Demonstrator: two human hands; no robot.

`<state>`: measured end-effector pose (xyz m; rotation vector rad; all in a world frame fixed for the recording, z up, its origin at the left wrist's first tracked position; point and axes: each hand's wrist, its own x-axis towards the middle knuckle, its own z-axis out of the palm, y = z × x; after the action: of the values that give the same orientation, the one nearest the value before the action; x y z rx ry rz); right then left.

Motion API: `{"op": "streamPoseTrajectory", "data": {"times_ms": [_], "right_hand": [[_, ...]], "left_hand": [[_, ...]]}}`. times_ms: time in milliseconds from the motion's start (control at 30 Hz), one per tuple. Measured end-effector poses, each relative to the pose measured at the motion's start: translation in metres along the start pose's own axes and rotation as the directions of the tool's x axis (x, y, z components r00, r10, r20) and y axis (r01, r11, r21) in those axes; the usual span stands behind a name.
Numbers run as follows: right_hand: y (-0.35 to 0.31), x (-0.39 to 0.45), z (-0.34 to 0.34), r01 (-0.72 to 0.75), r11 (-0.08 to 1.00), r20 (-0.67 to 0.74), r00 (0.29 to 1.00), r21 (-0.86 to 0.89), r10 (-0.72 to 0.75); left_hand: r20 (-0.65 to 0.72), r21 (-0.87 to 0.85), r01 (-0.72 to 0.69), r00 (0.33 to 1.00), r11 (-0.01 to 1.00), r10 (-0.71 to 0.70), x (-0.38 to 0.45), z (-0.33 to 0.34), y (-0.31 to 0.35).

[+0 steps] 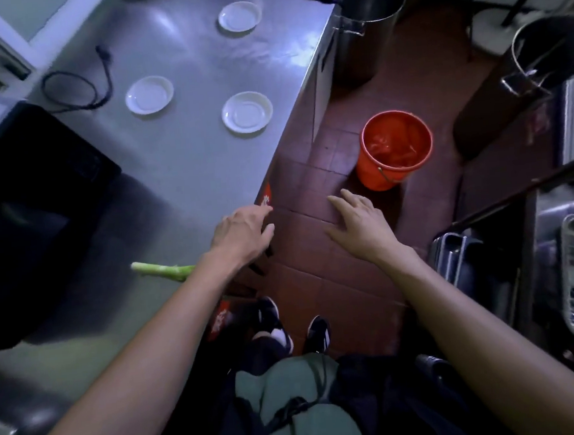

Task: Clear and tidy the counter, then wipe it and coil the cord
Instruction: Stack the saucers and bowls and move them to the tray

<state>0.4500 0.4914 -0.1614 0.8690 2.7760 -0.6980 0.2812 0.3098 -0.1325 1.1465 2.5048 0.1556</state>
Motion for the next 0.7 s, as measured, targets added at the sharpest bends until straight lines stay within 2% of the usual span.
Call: {"op": "streamPoseTrajectory", "data": {"times_ms": [267, 567, 700], "right_hand": [[0.016, 0.045, -0.010, -0.008, 0.999, 0.036, 0.999, -0.049, 0.009], [0.003, 0.142, -0.029, 0.079, 0.980, 0.191, 0.981, -0.182, -0.044], [-0.012, 0.189, -0.046, 0.125, 0.972, 0.203, 0.976, -0.200, -0.083]], "left_hand": [[0.050, 0.000, -0.027, 0.998, 1.000, 0.027, 0.067, 0.006, 0.006], [0.053, -0.120, 0.049, 0.998, 0.992, -0.042, 0.153, -0.001, -0.022], [0.031, -0.118, 0.087, 0.996, 0.989, -0.084, 0.179, -0.014, -0.044]]}}
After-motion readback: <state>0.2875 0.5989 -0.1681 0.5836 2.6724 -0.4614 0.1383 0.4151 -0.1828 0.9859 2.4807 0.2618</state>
